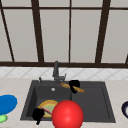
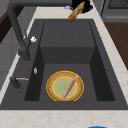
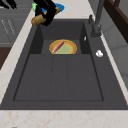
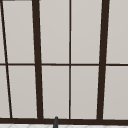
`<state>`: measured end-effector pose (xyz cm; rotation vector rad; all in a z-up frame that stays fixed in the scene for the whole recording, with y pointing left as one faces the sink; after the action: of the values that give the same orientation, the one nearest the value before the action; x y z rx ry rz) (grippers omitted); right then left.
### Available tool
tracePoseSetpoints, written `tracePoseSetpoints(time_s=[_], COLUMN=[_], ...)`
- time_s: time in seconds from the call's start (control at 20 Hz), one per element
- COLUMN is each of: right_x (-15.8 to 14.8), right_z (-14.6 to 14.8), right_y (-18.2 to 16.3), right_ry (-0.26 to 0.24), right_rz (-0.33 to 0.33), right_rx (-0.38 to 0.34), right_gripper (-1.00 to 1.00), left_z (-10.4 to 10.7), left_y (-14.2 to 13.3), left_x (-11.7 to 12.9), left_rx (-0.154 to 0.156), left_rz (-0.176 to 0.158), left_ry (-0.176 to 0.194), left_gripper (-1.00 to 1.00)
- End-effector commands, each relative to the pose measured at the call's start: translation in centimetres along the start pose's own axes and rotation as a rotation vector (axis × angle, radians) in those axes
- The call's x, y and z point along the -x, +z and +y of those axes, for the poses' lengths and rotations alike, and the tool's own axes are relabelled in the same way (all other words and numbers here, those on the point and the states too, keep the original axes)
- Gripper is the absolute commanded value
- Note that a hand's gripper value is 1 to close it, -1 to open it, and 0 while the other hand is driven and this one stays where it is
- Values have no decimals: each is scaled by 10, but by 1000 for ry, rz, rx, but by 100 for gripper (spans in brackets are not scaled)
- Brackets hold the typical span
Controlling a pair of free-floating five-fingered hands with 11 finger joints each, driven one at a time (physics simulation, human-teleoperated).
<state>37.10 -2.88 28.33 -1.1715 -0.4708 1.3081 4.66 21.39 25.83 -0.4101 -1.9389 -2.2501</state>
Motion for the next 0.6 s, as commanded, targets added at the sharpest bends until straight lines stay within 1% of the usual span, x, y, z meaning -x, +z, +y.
tracePoseSetpoints(time_s=[0.0, 0.1, 0.25, 0.4, 0.55], right_x=[14, 17, 29, 38, 54], right_z=[1, 5, 7, 9, 5], right_y=[7, 8, 5, 2, 1], right_ry=[3, 30, 32, 21, 1], right_rz=[-56, -75, -62, -60, -53], right_rx=[-3, 2, 5, 10, 6], right_gripper=[100, 100, 100, 100, 100], left_z=[0, 0, 0, 0, 0], left_y=[0, 0, 0, 0, 0], left_x=[0, 0, 0, 0, 0], left_rx=[0, 0, 0, 0, 0], left_rz=[0, 0, 0, 0, 0], left_ry=[0, 0, 0, 0, 0], left_gripper=[0, 0, 0, 0, 0])
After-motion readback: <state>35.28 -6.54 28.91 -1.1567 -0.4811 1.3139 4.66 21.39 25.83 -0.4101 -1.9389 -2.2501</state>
